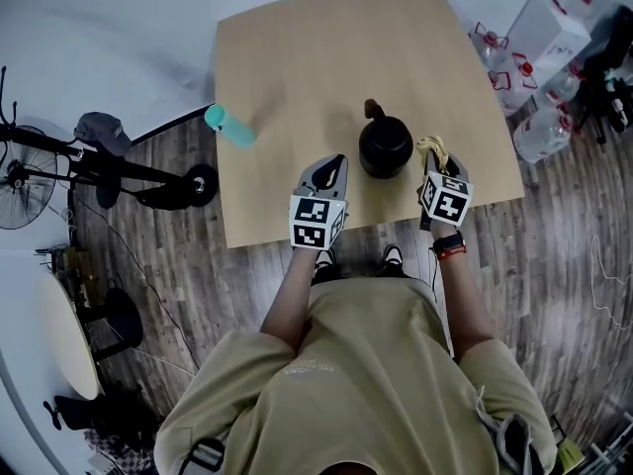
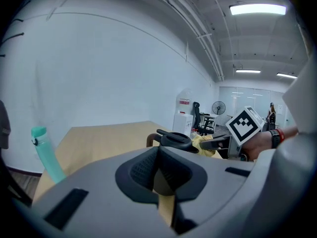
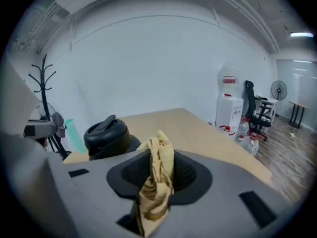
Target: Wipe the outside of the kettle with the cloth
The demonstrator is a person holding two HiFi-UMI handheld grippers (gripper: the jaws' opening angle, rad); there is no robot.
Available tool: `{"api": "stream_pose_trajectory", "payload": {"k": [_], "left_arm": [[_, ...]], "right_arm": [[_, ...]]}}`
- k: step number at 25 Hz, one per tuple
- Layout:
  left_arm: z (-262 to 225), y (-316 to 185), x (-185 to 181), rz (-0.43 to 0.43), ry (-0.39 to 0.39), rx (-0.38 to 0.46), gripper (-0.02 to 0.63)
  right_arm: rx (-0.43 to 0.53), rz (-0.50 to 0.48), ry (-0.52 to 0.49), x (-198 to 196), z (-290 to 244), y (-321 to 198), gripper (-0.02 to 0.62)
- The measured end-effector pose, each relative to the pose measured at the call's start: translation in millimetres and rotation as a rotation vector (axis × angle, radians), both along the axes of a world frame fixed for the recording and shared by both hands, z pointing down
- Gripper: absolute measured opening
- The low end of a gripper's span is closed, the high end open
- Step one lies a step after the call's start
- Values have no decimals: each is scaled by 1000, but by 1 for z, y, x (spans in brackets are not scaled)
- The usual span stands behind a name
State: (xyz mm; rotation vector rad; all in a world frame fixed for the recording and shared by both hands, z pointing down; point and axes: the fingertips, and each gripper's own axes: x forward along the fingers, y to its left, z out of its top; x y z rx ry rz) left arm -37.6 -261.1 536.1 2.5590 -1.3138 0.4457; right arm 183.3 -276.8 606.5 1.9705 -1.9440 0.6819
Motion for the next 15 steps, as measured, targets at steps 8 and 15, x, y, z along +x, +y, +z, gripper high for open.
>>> {"api": "stream_pose_trajectory", "payload": {"k": [8, 15], "left_arm": [[5, -2, -10, 65, 23, -10, 25], [0, -10, -37, 86, 28, -4, 25]], "right_arm": [[-50, 22, -73, -38, 18, 57, 118], [-59, -19, -173, -105, 14, 64, 118]]}}
